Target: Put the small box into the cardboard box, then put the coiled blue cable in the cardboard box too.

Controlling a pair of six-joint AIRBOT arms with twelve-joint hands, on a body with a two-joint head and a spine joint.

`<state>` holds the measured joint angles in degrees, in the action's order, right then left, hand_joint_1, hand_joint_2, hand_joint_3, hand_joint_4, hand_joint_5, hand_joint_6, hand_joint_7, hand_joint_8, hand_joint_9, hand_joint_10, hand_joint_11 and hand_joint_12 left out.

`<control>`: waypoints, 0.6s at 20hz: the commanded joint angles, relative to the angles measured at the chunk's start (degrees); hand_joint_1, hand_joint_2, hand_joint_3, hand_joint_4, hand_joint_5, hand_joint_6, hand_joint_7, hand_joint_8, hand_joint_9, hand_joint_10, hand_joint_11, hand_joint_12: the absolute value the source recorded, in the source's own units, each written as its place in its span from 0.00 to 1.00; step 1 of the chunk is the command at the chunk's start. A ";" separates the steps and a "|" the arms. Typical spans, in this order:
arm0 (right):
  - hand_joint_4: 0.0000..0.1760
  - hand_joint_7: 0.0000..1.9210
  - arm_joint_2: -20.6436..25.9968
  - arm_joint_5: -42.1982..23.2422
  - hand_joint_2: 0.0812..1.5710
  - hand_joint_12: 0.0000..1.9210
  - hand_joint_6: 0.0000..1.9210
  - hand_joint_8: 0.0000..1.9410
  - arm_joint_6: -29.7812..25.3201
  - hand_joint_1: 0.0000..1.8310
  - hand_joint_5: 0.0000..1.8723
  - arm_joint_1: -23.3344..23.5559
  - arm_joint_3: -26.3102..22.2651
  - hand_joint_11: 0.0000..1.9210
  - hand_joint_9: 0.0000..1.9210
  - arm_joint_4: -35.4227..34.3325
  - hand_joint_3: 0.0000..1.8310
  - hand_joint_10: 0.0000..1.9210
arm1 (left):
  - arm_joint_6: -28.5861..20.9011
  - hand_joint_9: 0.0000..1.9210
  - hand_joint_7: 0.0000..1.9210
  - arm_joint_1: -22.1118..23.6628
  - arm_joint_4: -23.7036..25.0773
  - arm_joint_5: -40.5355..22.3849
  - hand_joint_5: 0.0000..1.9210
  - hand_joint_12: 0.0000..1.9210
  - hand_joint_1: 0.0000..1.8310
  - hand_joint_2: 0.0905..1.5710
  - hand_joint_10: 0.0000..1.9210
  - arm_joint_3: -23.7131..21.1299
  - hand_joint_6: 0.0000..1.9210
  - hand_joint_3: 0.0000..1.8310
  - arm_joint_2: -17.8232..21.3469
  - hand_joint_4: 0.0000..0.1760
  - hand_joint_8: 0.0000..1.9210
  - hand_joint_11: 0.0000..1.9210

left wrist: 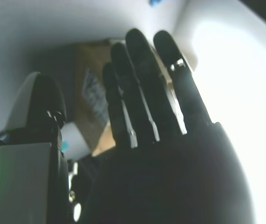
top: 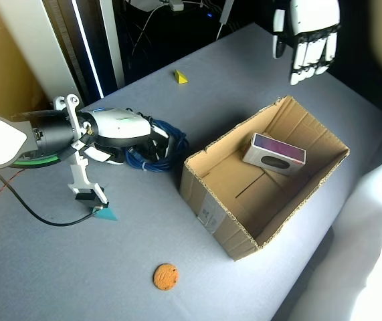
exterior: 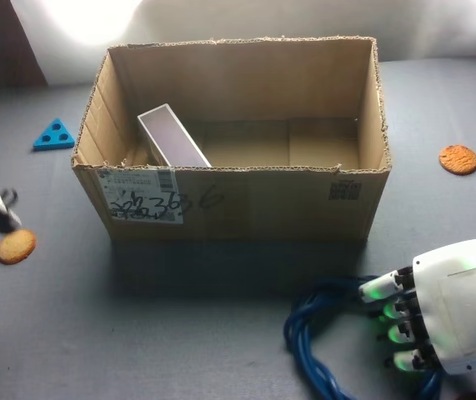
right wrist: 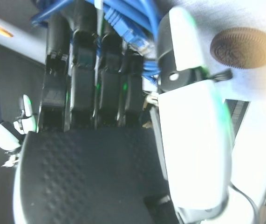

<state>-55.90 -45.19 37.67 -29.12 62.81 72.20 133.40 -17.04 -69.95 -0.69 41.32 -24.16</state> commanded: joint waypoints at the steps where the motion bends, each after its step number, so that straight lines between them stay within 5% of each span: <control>1: 0.20 0.60 0.36 -2.11 0.64 0.39 0.36 0.34 0.49 0.68 0.63 -0.18 -0.08 0.45 0.65 -1.71 0.00 0.02 | 0.02 0.38 0.38 0.08 -0.02 -1.57 0.31 0.44 0.47 0.76 0.01 -0.15 0.00 0.00 0.74 0.00 0.00 0.14; 6: 0.17 0.59 0.34 -2.57 0.66 0.39 0.44 0.36 1.02 0.68 0.58 -0.17 -0.09 0.44 0.64 -1.72 0.00 0.00 | 0.02 0.38 0.39 -0.89 0.70 0.80 0.31 0.44 0.46 0.76 0.00 -1.91 0.00 0.00 0.54 0.00 0.00 0.14; 7: 0.00 0.60 0.34 -3.17 0.66 0.40 0.45 0.33 1.02 0.74 0.56 -0.16 -0.09 0.43 0.54 -1.89 0.00 0.42 | 0.02 0.39 0.39 -0.89 1.13 1.11 0.32 0.44 0.47 0.75 0.00 -2.26 0.00 0.00 0.49 0.00 0.00 0.15; 8: 0.00 0.58 0.37 -4.37 0.67 0.41 0.47 0.38 1.02 0.69 0.56 -0.05 -0.09 0.42 0.54 -2.39 0.00 0.27 | 0.03 0.39 0.40 -0.86 1.35 1.35 0.32 0.44 0.47 0.75 0.00 -2.65 0.00 0.00 0.40 0.00 0.00 0.15; 9: 0.11 0.57 0.41 -5.21 0.67 0.42 0.47 0.39 1.02 0.68 0.56 0.24 -0.10 0.42 0.58 -2.68 0.00 0.14 | 0.03 0.39 0.40 -0.83 1.43 1.60 0.32 0.44 0.46 0.75 0.01 -2.87 0.00 0.00 0.33 0.00 0.00 0.15; 12: 0.18 0.60 0.43 -7.94 0.66 0.41 0.43 0.35 1.03 0.68 0.58 2.47 -0.12 0.43 0.64 -6.13 0.00 0.03 | 0.20 0.39 0.40 -0.26 1.43 2.49 0.31 0.43 0.44 0.76 0.00 -3.37 0.00 0.00 0.12 0.00 0.00 0.15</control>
<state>-55.90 -47.51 38.22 -27.09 62.83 69.65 133.47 -18.04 -68.38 3.60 37.78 -24.64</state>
